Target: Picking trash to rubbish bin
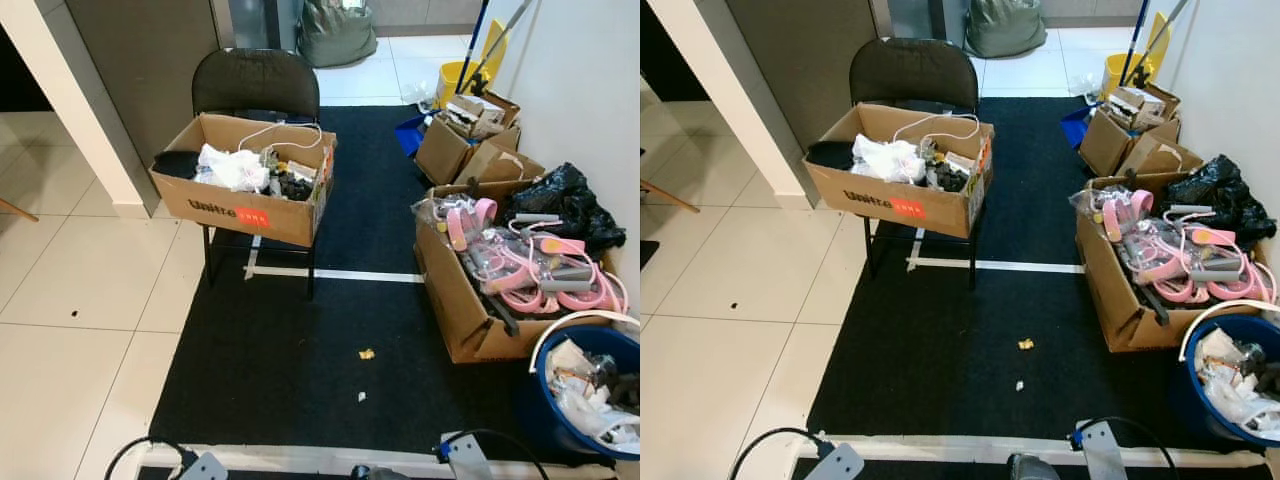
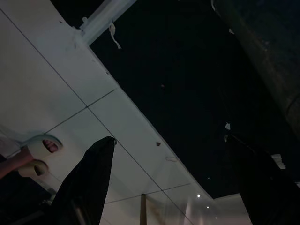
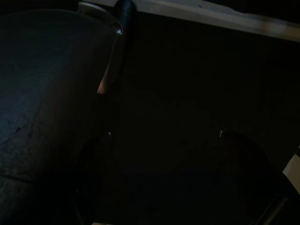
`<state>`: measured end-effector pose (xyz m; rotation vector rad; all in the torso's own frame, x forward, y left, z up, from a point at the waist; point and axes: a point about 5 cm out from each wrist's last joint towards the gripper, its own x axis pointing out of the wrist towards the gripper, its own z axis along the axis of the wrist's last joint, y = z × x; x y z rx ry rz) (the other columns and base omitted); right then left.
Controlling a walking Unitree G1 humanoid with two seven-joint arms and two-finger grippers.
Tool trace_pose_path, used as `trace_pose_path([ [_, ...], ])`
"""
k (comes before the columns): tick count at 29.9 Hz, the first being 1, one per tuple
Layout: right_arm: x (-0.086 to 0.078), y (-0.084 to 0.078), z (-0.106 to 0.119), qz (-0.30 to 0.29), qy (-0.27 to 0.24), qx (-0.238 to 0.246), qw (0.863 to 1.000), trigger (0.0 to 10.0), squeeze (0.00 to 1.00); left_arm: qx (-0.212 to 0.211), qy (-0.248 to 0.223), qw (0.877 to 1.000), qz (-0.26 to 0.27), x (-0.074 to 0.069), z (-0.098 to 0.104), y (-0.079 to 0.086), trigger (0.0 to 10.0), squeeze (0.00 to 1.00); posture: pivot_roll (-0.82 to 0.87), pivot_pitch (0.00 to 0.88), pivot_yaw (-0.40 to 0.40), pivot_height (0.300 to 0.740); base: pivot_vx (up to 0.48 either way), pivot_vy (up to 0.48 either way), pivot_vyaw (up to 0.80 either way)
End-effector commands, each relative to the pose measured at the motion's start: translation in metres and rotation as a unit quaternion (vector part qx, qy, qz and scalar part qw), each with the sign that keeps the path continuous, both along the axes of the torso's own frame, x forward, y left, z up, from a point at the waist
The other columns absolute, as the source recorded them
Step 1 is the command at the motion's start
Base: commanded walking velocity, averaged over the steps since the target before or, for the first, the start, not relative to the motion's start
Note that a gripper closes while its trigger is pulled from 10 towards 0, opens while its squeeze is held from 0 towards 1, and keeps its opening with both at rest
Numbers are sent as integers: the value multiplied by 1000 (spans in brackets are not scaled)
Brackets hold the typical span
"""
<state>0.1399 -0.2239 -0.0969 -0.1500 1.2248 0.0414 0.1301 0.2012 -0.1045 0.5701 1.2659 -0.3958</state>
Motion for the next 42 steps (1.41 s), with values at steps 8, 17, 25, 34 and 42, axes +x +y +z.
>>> trace_pose_path([
  [8,-11,17,-7,8,23,27,999,10000,0,-11,17,1000,-5,-14,-4,-2,10000,0,-49,61,58,740,0,0,0],
  [17,-12,18,-7,9,24,28,999,10000,0,-19,26,999,-5,-28,-10,-15,10000,0,-48,64,57,740,0,0,0],
  [25,-12,18,-7,8,25,28,999,10000,0,-22,17,1000,3,-23,-9,-17,10000,0,-49,69,57,740,0,0,0],
  [34,-12,18,-7,7,24,28,999,10000,0,-18,8,1000,4,-11,-5,-9,10000,0,-49,69,57,740,0,0,0],
  [42,-13,17,-8,8,24,27,999,10000,0,-11,9,1000,6,-11,-2,6,10000,0,-50,67,58,740,0,0,0],
])
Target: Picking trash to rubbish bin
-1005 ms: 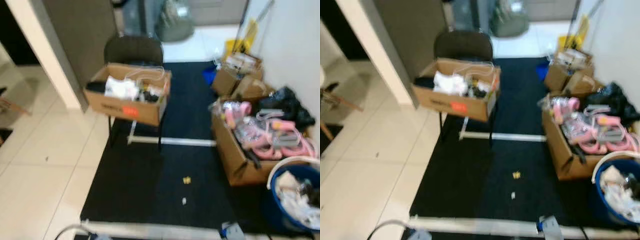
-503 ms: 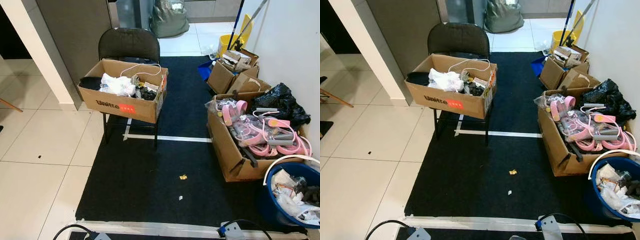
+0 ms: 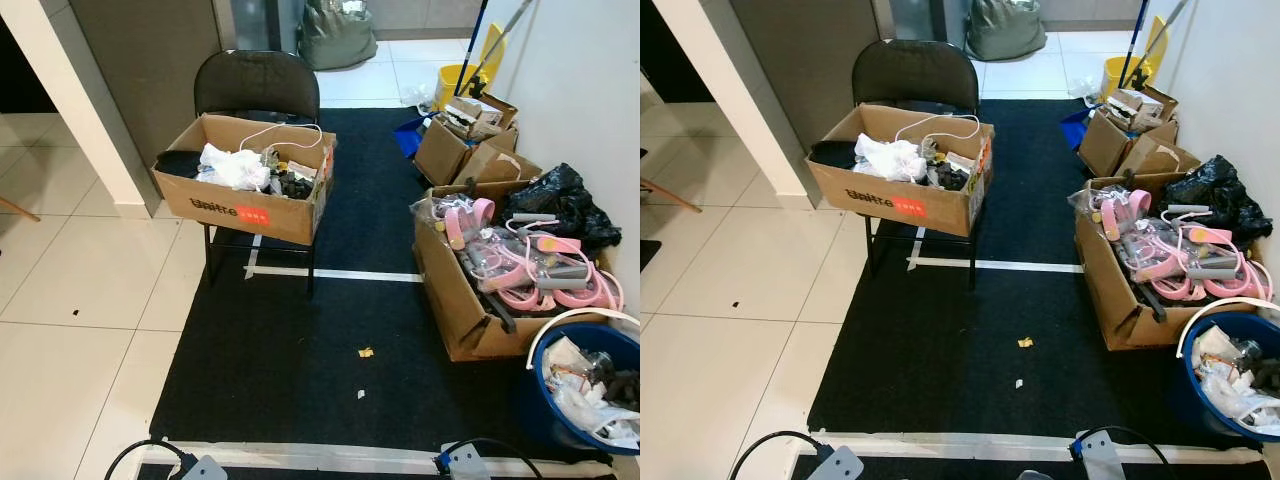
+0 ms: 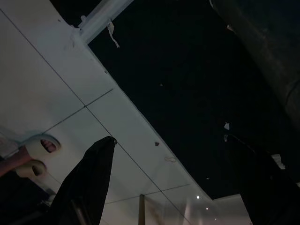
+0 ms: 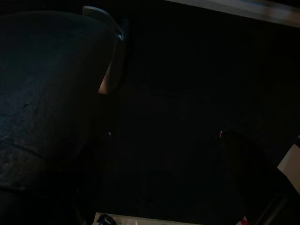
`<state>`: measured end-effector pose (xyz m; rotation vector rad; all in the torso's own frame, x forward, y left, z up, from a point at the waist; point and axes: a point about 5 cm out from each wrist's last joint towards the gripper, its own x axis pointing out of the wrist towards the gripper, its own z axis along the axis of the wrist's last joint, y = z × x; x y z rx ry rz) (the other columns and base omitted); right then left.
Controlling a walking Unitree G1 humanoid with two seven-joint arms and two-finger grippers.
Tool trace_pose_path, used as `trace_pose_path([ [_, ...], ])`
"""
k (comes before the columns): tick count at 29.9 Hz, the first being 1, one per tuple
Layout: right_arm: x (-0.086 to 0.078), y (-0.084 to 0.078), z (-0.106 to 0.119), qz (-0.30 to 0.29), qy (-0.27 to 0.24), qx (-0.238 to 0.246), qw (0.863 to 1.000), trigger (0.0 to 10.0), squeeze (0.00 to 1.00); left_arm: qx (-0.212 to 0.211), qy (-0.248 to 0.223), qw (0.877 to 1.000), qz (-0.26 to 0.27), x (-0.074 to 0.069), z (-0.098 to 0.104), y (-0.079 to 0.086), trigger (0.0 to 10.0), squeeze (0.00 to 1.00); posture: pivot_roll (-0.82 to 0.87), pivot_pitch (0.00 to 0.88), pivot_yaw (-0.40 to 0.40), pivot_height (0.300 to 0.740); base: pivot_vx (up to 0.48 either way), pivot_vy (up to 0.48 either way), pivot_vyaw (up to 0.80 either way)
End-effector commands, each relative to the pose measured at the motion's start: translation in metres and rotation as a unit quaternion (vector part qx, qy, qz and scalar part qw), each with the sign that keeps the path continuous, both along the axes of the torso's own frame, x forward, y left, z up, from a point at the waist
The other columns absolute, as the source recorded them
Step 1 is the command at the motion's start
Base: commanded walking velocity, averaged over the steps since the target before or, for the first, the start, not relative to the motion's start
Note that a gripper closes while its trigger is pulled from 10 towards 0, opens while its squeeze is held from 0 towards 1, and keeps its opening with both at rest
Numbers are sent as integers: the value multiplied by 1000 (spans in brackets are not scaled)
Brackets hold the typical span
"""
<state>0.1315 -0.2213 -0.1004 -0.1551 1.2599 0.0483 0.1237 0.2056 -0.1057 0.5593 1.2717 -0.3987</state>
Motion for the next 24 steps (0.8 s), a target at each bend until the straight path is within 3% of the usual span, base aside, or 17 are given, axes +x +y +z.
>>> trace_pose_path([
  [1,-4,15,-4,4,7,28,1000,10000,0,-6,7,1000,4,-7,-1,3,10000,0,-50,67,58,740,0,0,0],
  [7,-4,15,-4,4,6,28,1000,10000,0,-7,13,1000,4,-15,-4,1,10000,0,-50,67,58,740,0,0,0],
  [12,-1,13,-3,-11,-11,24,1000,10000,0,-21,13,1000,0,-18,-8,-24,10000,0,-50,67,58,740,0,0,0],
  [14,1,13,-2,-18,-17,24,999,10000,0,-23,13,1000,-1,-18,-9,-26,10000,0,-50,67,58,740,0,0,0],
  [16,9,10,1,-84,-50,38,994,10000,0,-22,12,1000,-2,-18,-9,-29,10000,0,-50,67,58,740,0,0,0],
  [18,19,3,6,-182,-92,59,977,10000,0,-17,3,1000,13,-16,-8,-28,10000,0,-50,67,58,740,0,0,0],
  [21,21,0,8,-209,-103,64,970,10000,0,-15,0,1000,21,-15,-8,-27,10000,0,-50,67,58,740,0,0,0],
  [22,25,-5,10,-249,-120,68,959,10000,0,-10,-12,999,40,-11,-7,-24,10000,0,-50,67,58,740,0,0,0],
  [24,25,-5,10,-249,-120,68,959,10000,0,-10,-12,999,40,-11,-7,-24,10000,0,-50,67,58,740,0,0,0],
])
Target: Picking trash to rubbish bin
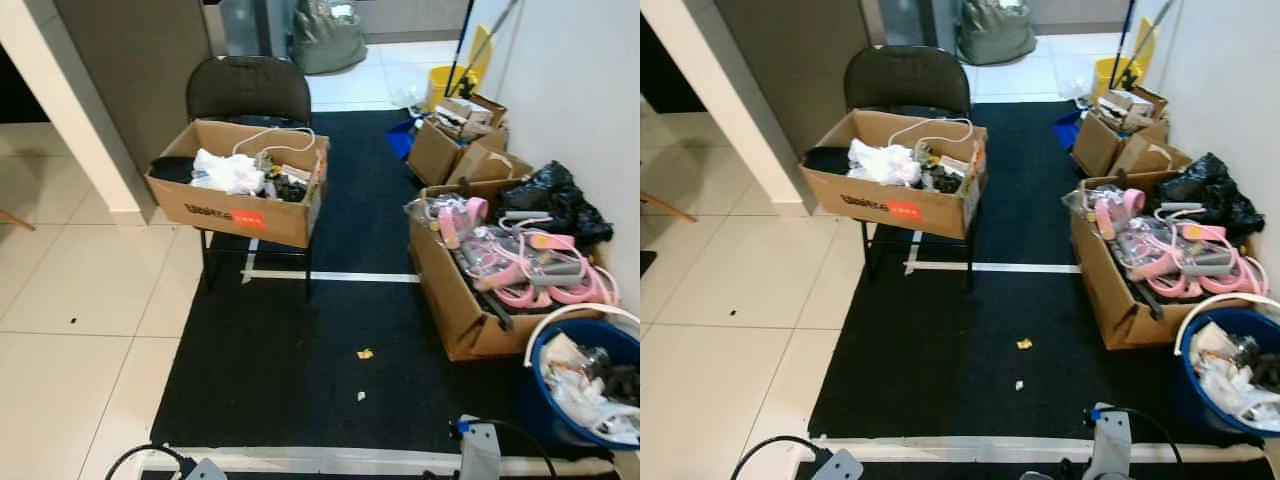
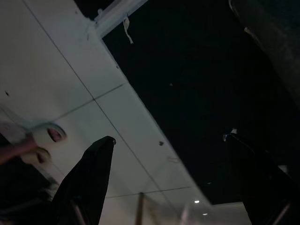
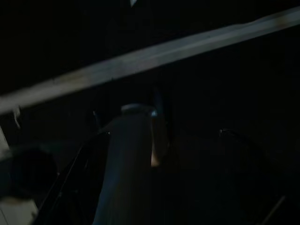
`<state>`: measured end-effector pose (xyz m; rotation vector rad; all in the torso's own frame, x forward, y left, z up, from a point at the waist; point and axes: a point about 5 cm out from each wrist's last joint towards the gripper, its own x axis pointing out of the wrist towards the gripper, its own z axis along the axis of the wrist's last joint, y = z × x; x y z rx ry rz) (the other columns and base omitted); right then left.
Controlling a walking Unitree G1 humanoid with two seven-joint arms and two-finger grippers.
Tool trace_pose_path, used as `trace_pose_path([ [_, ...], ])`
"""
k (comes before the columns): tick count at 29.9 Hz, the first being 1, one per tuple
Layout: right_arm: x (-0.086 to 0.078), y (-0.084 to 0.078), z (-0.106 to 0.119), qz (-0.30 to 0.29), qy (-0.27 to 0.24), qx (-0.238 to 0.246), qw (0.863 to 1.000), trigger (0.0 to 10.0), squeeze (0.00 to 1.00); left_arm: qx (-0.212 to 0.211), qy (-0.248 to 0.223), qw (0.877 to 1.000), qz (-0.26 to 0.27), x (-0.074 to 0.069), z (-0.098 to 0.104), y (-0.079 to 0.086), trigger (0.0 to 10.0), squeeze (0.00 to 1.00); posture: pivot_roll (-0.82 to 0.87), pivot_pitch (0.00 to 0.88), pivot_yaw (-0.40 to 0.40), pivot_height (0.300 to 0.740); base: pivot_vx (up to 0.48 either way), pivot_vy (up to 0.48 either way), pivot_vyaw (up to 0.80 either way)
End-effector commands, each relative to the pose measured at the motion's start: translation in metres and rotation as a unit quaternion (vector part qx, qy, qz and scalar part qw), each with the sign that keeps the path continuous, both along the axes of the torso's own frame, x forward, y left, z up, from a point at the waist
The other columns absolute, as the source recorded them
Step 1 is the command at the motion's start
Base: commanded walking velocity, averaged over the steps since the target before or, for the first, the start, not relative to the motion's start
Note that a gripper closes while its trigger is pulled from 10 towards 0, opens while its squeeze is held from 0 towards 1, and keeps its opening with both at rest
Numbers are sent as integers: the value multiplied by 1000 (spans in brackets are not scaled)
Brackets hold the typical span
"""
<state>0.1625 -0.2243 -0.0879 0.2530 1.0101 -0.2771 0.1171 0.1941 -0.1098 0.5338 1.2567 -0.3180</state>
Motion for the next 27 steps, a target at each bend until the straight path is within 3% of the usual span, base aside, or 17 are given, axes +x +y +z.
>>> trace_pose_path([
  [1,-8,-18,1,-68,-18,5,998,10000,0,-3,-16,999,40,4,1,2,10000,0,-50,67,58,740,0,0,0],
  [3,-8,-18,1,-68,-18,5,998,10000,0,-3,-16,999,40,4,1,2,10000,0,-50,67,58,740,0,0,0],
  [4,-9,-31,5,-93,-38,2,995,10000,0,14,-33,997,67,9,5,16,10000,0,-46,67,55,740,0,0,0],
  [6,-9,-44,10,-88,-50,-20,995,10000,0,35,-47,995,84,13,10,32,10000,0,-46,67,55,740,0,0,0],
  [11,-6,-45,12,-55,-40,-46,997,10000,0,79,-38,995,48,11,11,42,10000,0,-47,66,53,740,0,0,0],
  [13,-5,-46,12,-35,-29,-67,997,10000,0,122,-22,992,20,5,13,57,10000,0,-47,66,53,740,0,0,0],
  [14,-5,-46,12,-35,-29,-67,997,10000,0,122,-22,992,20,5,13,57,10000,0,-47,66,53,740,0,0,0],
  [15,-1,-50,15,-45,-37,-74,996,10000,0,160,-24,987,20,1,17,73,10000,0,-37,71,47,740,0,0,0],
  [16,-1,-50,15,-45,-37,-74,996,10000,0,160,-24,987,20,1,17,73,10000,0,-37,71,47,740,0,0,0],
  [18,8,-55,22,-70,-64,-70,993,10000,0,164,-56,983,68,7,22,82,10000,0,-30,76,50,740,0,0,0],
  [20,12,-57,25,-81,-78,-67,991,10000,0,156,-78,980,93,13,25,84,10000,0,-30,76,50,740,0,0,0],
  [22,22,-57,29,-85,-95,-64,990,10000,0,114,-115,978,129,29,28,76,10000,0,-30,76,50,740,0,0,0],
  [26,26,-54,31,-78,-99,-65,990,10000,0,87,-129,980,123,40,29,64,10000,0,-28,79,52,740,0,0,0],
  [27,29,-50,31,-69,-100,-63,991,10000,0,70,-137,983,103,49,28,49,10000,0,-28,79,52,740,-345,0,0],
])
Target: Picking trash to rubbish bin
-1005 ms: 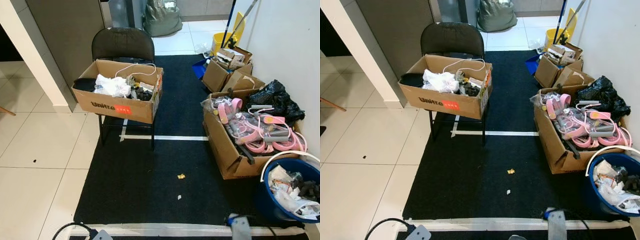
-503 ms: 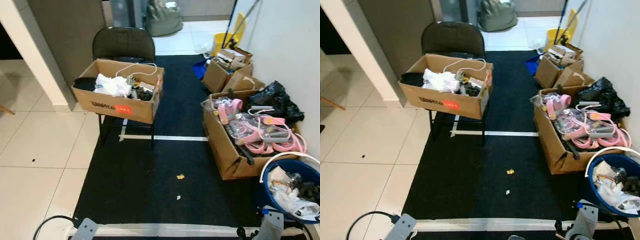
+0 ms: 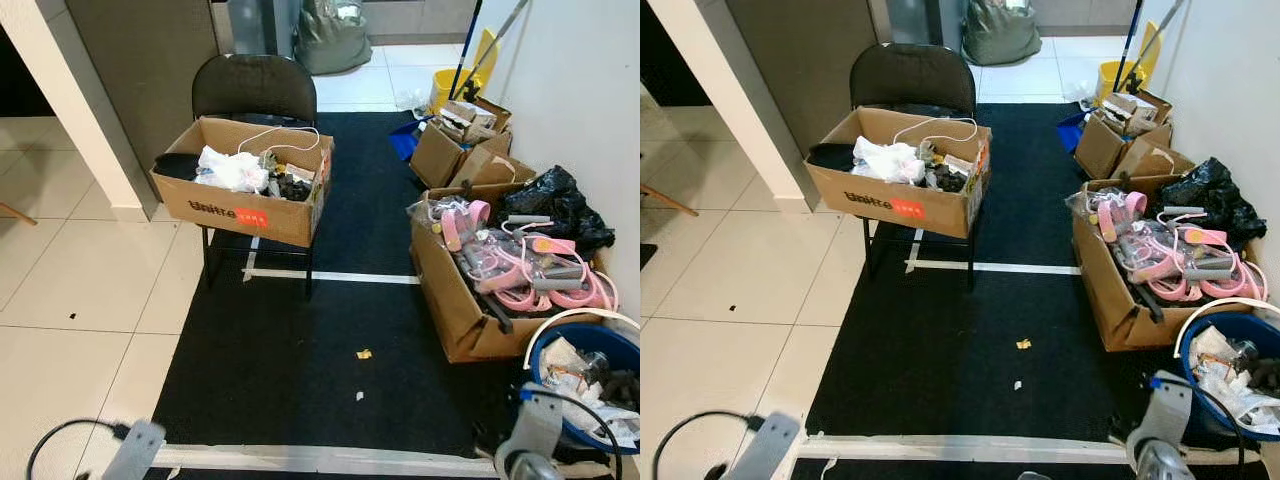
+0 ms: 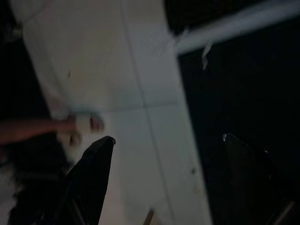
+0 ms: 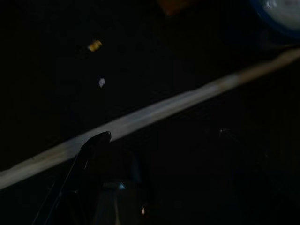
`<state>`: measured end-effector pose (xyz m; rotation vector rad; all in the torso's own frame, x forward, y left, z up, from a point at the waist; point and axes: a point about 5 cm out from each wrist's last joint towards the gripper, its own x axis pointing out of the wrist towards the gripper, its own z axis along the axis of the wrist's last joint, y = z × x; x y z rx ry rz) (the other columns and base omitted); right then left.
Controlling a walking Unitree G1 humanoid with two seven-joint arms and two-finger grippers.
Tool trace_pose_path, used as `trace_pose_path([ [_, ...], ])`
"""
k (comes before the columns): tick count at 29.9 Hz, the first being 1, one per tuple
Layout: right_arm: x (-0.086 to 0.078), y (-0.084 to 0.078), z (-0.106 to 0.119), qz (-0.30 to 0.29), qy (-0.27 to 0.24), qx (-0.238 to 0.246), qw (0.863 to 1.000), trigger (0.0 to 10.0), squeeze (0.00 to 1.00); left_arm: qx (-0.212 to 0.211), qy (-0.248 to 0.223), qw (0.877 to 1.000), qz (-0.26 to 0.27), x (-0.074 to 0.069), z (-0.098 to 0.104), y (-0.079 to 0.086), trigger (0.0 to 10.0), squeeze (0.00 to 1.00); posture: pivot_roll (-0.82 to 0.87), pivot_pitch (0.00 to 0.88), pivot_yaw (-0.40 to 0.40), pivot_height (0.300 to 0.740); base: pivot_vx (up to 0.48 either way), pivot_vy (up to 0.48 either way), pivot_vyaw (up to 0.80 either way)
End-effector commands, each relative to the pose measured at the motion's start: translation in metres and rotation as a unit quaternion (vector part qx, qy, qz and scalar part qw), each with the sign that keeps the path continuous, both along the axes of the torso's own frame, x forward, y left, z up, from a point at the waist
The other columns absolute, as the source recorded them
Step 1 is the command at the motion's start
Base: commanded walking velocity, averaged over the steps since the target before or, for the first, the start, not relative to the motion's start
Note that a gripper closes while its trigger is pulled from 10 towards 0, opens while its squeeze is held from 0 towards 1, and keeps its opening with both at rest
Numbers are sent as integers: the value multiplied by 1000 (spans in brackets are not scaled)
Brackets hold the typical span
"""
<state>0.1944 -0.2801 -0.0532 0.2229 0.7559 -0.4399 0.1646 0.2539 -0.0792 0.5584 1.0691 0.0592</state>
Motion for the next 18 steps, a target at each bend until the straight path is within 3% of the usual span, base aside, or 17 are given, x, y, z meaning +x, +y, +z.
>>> trace_pose_path([
  [1,-3,6,-4,3,8,7,1000,10000,0,-16,-1,1000,-13,2,-2,-11,10000,0,-28,79,52,740,-345,0,0],
  [4,-3,10,-6,11,10,9,1000,10000,0,-25,-5,999,-37,8,-4,-27,10000,0,-32,82,49,740,-366,0,0],
  [7,-5,11,-7,14,13,10,1000,10000,0,-28,-3,999,-43,7,-5,-31,10000,0,-32,82,49,740,-384,0,0],
  [18,-10,11,-10,15,19,12,1000,10000,0,-29,18,998,-45,-6,-10,-28,10000,0,-33,83,49,740,-417,0,0],
])
